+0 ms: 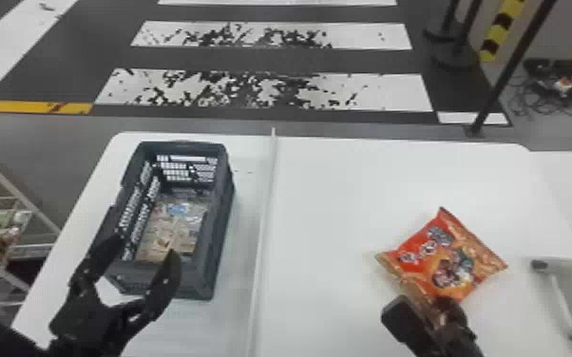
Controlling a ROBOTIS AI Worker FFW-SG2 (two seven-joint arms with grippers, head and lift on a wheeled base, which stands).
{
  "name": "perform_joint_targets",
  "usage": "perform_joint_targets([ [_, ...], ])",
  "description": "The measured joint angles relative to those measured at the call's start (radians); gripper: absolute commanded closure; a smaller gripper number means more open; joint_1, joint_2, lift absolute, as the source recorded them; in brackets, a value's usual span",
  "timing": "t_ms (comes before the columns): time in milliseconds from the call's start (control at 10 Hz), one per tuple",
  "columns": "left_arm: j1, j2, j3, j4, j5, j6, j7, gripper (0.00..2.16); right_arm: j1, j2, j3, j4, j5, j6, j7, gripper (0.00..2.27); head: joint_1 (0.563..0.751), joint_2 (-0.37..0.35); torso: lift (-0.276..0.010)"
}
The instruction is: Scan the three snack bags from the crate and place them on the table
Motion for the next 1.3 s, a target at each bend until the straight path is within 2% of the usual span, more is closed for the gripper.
perform_joint_targets([
  [200,-0.001,0.002,0.002,0.008,0.006,-0.016,-0.01,0.06,0.003,-0.002,-0.011,0.008,0.004,-0.035,0.002,2.22,0.695,0.024,-0.037],
  [400,-0.001,0.002,0.004,0.009,0.006,-0.022,-0.012,0.06,0.038,-0.002,-0.055,0.0,-0.018,-0.182,-0.009,2.23,0.695,0.039,-0.037],
  [600,0.0,0.002,0.004,0.009,0.006,-0.023,-0.012,0.06,0.108,-0.001,-0.135,-0.084,-0.113,-0.364,0.004,2.23,0.695,0.059,-0.037],
  [700,0.0,0.001,0.003,0.009,0.006,-0.023,-0.012,0.06,0.159,0.002,-0.213,-0.145,-0.27,-0.522,0.068,2.24,0.695,0.08,-0.037],
  [800,-0.001,-0.001,-0.001,0.007,0.006,-0.023,-0.012,0.06,0.203,0.02,-0.311,-0.191,-0.501,-0.668,0.173,2.24,0.695,0.086,-0.037],
  [900,-0.003,-0.002,-0.006,0.005,0.005,-0.023,-0.012,0.06,0.232,0.079,-0.427,-0.212,-0.77,-0.757,0.317,2.24,0.695,0.077,-0.037],
  [1000,-0.004,-0.002,-0.011,0.004,0.002,-0.023,-0.011,0.06,0.24,0.132,-0.503,-0.215,-0.957,-0.766,0.387,2.24,0.695,0.037,-0.037],
  [1100,-0.005,-0.001,-0.013,0.004,-0.001,-0.023,-0.01,0.06,0.24,0.157,-0.556,-0.199,-1.131,-0.729,0.43,2.24,0.695,0.004,-0.037],
  [1300,-0.005,0.002,-0.013,0.005,-0.005,-0.028,-0.011,0.06,0.191,0.182,-0.679,-0.077,-1.505,-0.46,0.507,2.24,0.695,-0.014,-0.037],
])
